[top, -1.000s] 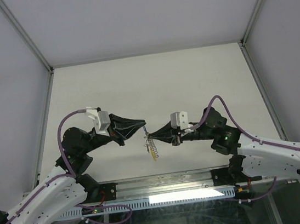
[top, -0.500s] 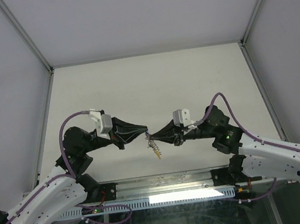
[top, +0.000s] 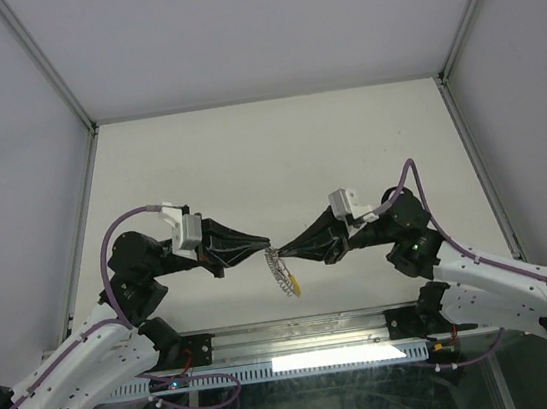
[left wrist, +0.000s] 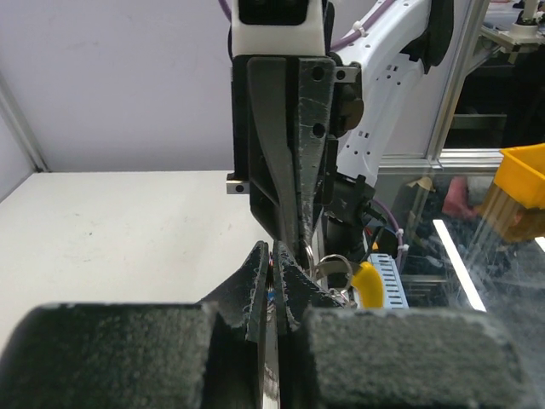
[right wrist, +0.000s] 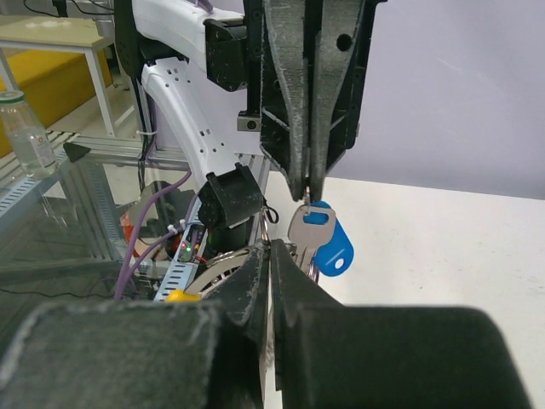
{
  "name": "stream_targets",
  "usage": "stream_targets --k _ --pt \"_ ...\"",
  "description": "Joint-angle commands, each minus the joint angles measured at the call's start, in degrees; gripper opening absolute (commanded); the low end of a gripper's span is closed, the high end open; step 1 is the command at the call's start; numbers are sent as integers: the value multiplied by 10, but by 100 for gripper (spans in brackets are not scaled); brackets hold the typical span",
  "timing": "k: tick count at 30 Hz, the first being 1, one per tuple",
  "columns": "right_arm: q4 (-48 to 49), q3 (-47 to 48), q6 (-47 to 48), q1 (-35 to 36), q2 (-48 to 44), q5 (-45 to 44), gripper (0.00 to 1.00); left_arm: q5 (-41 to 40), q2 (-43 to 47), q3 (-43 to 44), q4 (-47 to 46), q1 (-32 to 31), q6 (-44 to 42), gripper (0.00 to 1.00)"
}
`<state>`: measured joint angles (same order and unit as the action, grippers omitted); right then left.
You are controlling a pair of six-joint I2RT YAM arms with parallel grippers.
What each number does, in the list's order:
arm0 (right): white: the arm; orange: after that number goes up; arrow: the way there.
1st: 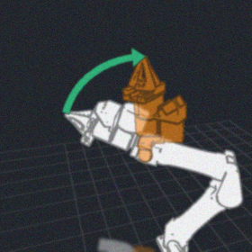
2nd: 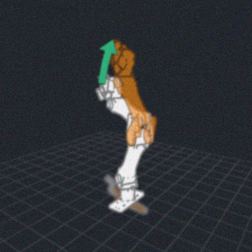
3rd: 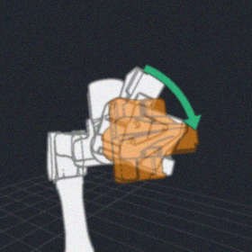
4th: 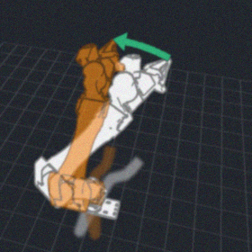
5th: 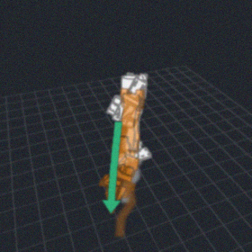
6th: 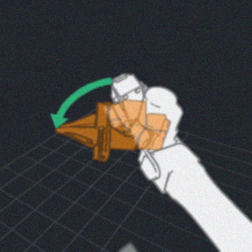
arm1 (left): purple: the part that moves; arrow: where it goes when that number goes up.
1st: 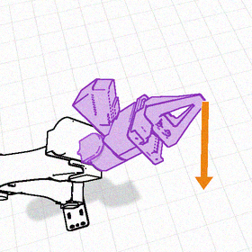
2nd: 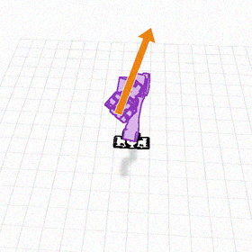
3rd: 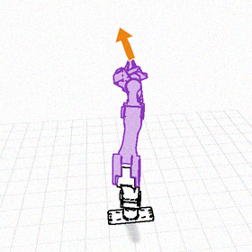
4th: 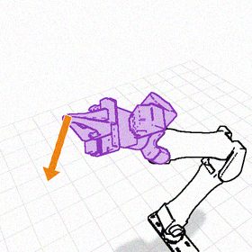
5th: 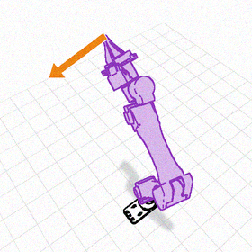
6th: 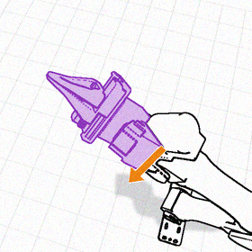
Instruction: Put the keys on the keyring
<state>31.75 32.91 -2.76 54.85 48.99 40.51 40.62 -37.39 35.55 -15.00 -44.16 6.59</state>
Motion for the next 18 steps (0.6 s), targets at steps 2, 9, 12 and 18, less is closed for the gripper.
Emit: stream_targets --k 2,9,12,18 --pt "104 -1 -66 -23 10 53 0 24 2 25 -32 5 -5 0" --pt "139 -13 -106 -50 9 87 0 24 1 31 -14 6 -18 0" --pt "110 -11 -98 -59 -4 92 0 15 4 38 6 6 -30 0" --pt "37 -3 -63 -70 -29 97 0 9 4 53 29 6 -46 0"
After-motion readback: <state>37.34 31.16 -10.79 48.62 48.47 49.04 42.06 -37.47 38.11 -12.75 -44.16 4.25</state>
